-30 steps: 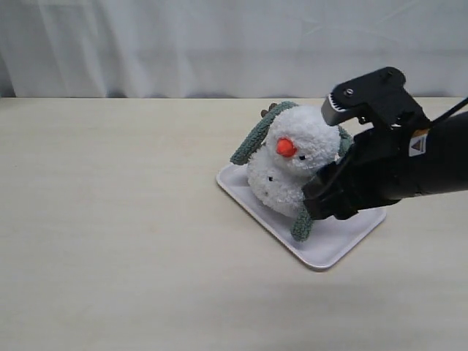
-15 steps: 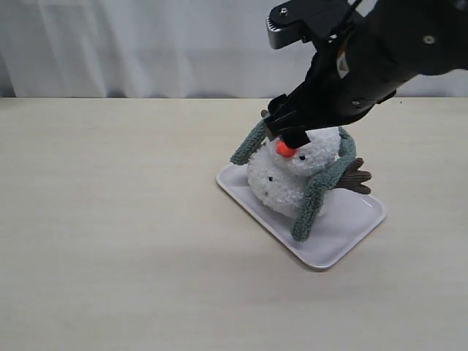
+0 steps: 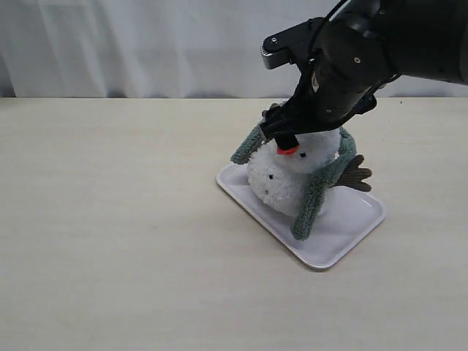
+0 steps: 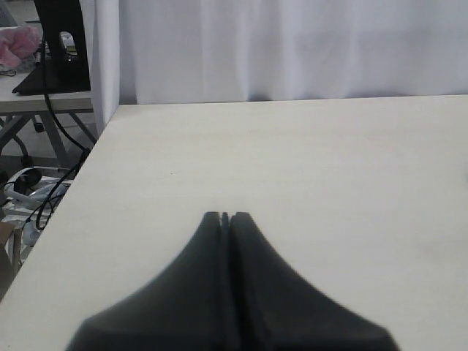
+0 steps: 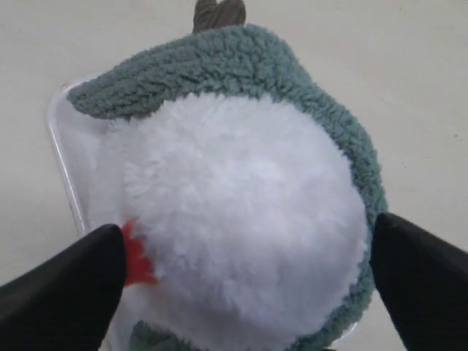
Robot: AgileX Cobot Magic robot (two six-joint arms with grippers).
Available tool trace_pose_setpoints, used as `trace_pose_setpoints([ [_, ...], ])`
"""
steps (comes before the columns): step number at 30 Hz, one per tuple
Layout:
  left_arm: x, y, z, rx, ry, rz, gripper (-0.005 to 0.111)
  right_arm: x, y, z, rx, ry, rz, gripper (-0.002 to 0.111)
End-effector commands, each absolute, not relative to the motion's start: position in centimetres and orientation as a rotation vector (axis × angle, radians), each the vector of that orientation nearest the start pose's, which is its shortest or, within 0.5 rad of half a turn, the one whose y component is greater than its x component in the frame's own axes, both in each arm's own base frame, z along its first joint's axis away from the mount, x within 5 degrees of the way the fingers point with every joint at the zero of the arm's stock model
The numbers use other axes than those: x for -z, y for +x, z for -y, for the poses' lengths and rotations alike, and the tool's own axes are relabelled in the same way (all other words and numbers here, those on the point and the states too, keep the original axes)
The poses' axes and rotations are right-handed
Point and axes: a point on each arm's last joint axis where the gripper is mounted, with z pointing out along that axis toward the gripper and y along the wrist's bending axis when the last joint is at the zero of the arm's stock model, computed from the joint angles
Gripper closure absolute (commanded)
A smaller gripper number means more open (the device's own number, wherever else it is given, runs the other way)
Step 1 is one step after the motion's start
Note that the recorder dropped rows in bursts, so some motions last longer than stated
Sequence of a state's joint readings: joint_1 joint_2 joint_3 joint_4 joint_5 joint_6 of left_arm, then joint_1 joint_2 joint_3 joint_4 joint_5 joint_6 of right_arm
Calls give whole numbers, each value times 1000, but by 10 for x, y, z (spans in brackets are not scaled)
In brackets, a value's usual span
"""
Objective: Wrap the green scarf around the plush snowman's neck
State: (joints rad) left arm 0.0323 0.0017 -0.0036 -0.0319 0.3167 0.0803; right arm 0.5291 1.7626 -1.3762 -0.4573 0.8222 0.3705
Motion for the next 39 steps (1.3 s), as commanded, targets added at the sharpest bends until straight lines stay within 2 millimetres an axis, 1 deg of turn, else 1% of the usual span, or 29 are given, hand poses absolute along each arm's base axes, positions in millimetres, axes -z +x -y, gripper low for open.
trace_pose_setpoints([
  [1,-185,54,-1,-43,14,-1791,107,-255,350,-170,228,-597,-2487,23],
  [3,-185,54,-1,-43,14,-1791,107,-250,352,-170,238,-618,-2494,23],
  [5,-185,54,-1,-43,14,-1791,107,-245,352,-171,259,-678,-2507,24],
  [8,-185,54,-1,-43,14,-1791,107,-239,351,-174,255,-760,-2524,33],
  [10,-185,54,-1,-46,16,-1791,107,-236,350,-176,236,-829,-2526,44],
  [14,-185,54,-1,-46,16,-1791,107,-234,346,-181,176,-975,-2515,69],
  [15,-185,54,-1,-46,16,-1791,107,-233,344,-182,163,-1025,-2511,77],
  [16,-185,54,-1,-44,14,-1791,107,-233,343,-183,154,-1063,-2507,83],
  [17,-185,54,-1,-44,14,-1791,107,-232,342,-184,149,-1141,-2489,97],
  [18,-185,54,-1,-44,14,-1791,107,-232,341,-183,154,-1169,-2483,102],
  [19,-185,54,-1,-44,14,-1791,107,-232,341,-183,175,-1258,-2451,104],
  [22,-185,54,-1,-44,14,-1791,107,-232,341,-183,205,-1395,-2387,104],
  [27,-185,54,-1,-44,14,-1791,107,-231,340,-182,310,-1886,-2079,104],
  [30,-185,54,-1,-44,14,-1791,107,-232,340,-182,362,-2090,-1888,104],
  [32,-185,54,-1,-44,14,-1791,107,-232,342,-182,406,-2186,-1765,104],
  [35,-185,54,-1,-44,14,-1791,107,-234,345,-185,416,-2144,-1738,104],
  [39,-185,54,-1,-44,14,-1791,107,-236,348,-186,417,-2031,-1801,104],
])
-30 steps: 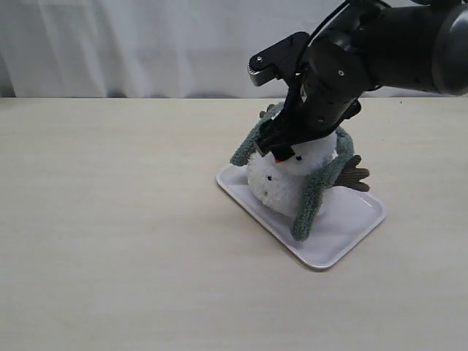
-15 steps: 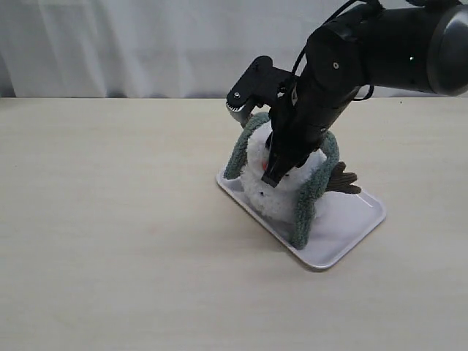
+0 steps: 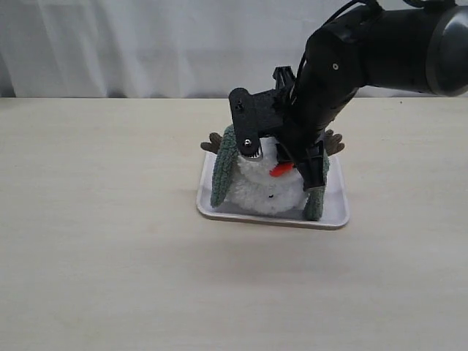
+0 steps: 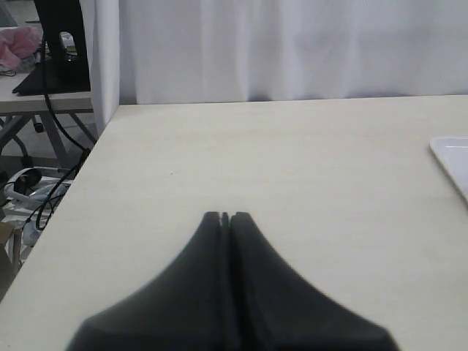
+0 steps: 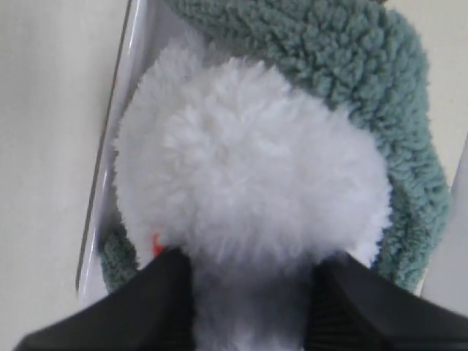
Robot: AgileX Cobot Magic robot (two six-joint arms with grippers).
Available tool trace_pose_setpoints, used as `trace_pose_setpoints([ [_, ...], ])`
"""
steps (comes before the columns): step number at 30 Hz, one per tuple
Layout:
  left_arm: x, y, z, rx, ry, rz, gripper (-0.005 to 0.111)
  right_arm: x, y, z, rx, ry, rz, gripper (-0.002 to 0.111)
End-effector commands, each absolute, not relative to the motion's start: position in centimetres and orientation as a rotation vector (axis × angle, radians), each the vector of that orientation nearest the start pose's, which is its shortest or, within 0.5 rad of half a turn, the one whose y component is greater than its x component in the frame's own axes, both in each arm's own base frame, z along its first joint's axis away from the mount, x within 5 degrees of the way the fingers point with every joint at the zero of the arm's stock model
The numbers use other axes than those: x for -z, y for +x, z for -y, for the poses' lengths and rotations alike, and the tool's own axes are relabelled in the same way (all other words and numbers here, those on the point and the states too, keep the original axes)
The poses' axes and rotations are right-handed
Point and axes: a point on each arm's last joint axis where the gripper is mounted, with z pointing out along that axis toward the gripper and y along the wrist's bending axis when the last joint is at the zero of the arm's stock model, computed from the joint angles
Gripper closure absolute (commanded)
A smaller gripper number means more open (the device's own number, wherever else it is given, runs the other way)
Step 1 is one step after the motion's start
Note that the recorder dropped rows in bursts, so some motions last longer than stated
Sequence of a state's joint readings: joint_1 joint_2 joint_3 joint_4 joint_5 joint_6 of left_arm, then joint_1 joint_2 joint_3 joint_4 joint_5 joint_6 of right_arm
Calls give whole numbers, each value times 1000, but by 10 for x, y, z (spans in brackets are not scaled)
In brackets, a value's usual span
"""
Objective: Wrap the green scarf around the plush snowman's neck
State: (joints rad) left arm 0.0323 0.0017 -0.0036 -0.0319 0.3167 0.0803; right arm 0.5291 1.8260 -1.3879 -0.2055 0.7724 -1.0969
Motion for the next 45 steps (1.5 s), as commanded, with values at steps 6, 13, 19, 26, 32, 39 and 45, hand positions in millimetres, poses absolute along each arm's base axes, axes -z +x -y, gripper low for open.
trace_pose_setpoints([
  [6,-185,54,-1,-44,14,-1791,107,-245,350,-181,483,-1940,-1849,72],
  [13,-185,54,-1,-44,14,-1791,107,-272,343,-178,437,-1706,-1924,43],
  [19,-185,54,-1,-44,14,-1791,107,-303,331,-173,273,-1261,-2101,43],
  [26,-185,54,-1,-44,14,-1791,107,-327,317,-171,-100,-579,-2316,54],
  [32,-185,54,-1,-44,14,-1791,107,-326,319,-191,-336,-606,-2245,105],
  [39,-185,54,-1,-44,14,-1791,107,-295,348,-207,-376,-531,-2178,104],
  [45,-185,54,-1,-44,14,-1791,107,-274,379,-226,-386,-506,-2257,104],
])
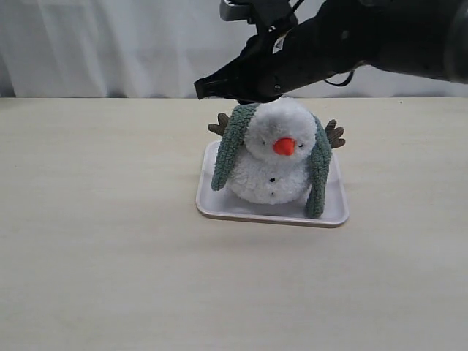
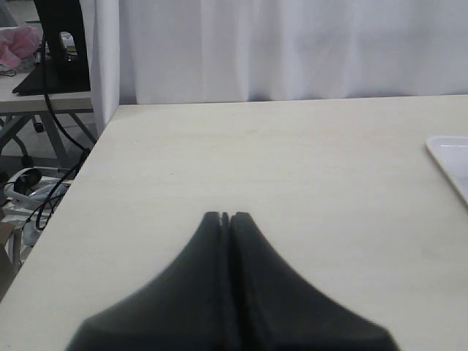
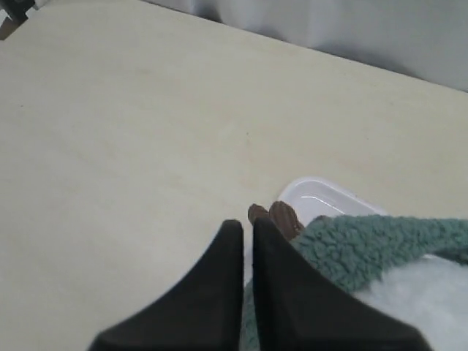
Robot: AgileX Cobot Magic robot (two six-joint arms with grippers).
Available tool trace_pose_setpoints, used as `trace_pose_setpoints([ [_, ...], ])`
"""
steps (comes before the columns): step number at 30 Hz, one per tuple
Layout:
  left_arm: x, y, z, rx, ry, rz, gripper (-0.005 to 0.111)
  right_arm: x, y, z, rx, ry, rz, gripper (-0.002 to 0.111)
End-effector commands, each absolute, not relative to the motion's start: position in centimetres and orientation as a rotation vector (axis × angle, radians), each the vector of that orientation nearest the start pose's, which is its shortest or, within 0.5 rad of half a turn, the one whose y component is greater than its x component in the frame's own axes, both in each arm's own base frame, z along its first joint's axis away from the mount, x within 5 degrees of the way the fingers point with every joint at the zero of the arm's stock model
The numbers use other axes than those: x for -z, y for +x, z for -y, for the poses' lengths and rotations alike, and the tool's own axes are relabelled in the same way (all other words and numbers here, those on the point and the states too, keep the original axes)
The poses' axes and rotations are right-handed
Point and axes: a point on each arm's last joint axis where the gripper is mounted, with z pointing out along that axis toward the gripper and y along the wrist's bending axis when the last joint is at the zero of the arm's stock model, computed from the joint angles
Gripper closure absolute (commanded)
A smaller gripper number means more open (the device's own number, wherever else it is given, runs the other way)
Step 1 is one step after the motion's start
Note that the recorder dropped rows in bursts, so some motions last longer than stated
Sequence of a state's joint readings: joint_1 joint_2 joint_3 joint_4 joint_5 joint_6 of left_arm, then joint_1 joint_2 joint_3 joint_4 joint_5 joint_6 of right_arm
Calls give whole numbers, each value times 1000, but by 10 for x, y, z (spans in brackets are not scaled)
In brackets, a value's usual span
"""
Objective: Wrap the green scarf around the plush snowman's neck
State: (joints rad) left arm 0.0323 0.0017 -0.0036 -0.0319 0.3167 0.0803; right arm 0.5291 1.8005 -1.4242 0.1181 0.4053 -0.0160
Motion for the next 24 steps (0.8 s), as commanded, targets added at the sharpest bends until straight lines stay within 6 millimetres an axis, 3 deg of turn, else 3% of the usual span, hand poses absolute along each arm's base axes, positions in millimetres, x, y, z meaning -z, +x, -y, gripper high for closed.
trace_pose_setpoints([
  [1,-185,54,-1,-44,14,-1791,107,-271,385,-229,-383,-515,-2281,104],
  [4,-185,54,-1,-44,14,-1791,107,-263,401,-237,-333,-554,-2340,104],
  [9,-185,54,-1,-44,14,-1791,107,-256,418,-231,-97,-545,-2463,104],
  [14,-185,54,-1,-44,14,-1791,107,-255,416,-224,20,-565,-2546,104],
  [24,-185,54,-1,-44,14,-1791,107,-255,409,-223,-10,-549,-2621,104],
])
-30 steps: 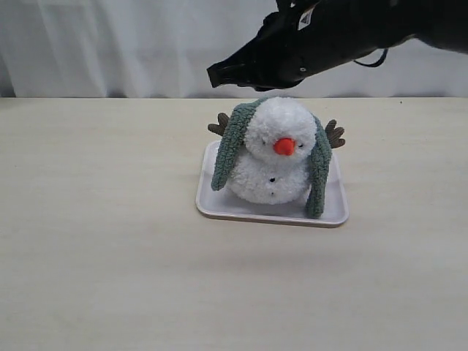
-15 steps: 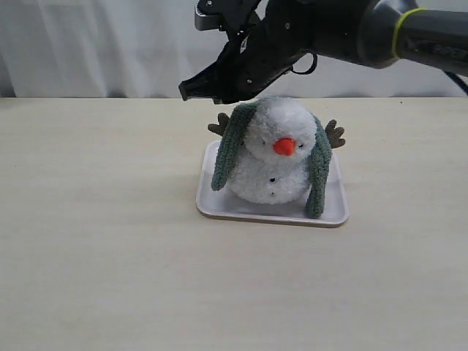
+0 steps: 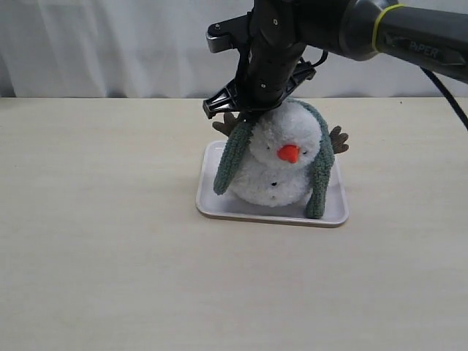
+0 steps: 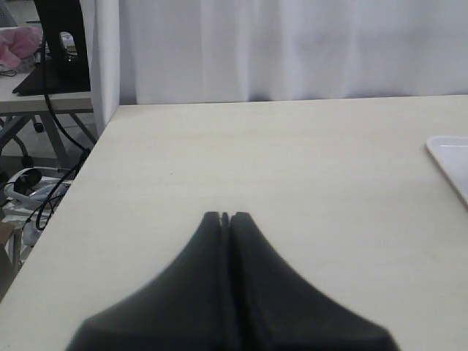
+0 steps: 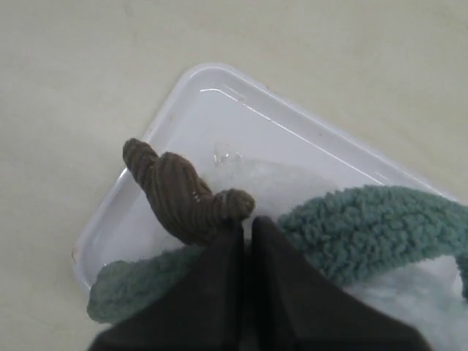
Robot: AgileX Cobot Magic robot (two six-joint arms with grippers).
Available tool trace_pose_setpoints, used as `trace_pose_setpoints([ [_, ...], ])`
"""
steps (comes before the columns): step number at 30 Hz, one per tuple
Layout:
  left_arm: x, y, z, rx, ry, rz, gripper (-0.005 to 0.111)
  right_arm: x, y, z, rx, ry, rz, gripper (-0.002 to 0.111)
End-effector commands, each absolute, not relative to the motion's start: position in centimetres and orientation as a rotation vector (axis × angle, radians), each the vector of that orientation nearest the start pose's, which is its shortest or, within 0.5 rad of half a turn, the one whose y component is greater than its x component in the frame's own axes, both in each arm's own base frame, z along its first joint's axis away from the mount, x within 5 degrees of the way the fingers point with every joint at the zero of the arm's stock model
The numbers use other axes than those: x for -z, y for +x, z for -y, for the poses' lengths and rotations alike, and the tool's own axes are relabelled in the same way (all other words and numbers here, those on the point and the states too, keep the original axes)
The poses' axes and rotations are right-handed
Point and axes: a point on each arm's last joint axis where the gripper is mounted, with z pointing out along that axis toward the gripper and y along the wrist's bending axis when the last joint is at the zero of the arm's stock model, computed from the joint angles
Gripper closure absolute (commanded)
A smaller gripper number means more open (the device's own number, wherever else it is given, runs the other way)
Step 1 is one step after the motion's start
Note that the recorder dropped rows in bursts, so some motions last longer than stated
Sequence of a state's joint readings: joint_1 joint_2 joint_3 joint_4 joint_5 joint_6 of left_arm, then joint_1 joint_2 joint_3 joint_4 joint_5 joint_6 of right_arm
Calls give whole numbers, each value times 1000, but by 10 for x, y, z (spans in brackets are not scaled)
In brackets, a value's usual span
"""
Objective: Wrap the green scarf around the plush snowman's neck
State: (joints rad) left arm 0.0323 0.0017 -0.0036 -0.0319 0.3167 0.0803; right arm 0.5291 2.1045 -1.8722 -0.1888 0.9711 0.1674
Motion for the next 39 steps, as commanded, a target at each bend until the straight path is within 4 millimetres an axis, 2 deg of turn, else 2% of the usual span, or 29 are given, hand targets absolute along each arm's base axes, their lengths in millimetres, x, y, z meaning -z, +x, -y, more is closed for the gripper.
trace_pose_setpoints([
  [1,-185,54,-1,-44,14,-1791,107,-251,409,-224,-16,-549,-2631,104],
  [7,-185,54,-1,-44,14,-1791,107,-231,413,-228,-14,-555,-2674,104],
  [12,-185,54,-1,-44,14,-1791,107,-233,413,-228,-18,-554,-2667,104],
  [17,-185,54,-1,-44,14,-1791,107,-250,410,-226,-43,-540,-2636,104],
  [23,-185,54,-1,-44,14,-1791,107,-284,394,-229,-192,-629,-2581,104],
  [26,-185,54,-1,-44,14,-1791,107,-297,382,-231,-293,-682,-2600,96],
  [30,-185,54,-1,-44,14,-1791,107,-301,367,-227,-332,-720,-2709,78],
  [33,-185,54,-1,-44,14,-1791,107,-289,361,-226,-339,-688,-2798,64],
  [35,-185,54,-1,-44,14,-1791,107,-271,355,-225,-350,-685,-2868,57],
  [39,-185,54,-1,-44,14,-1791,107,-234,336,-236,-329,-738,-2940,57],
])
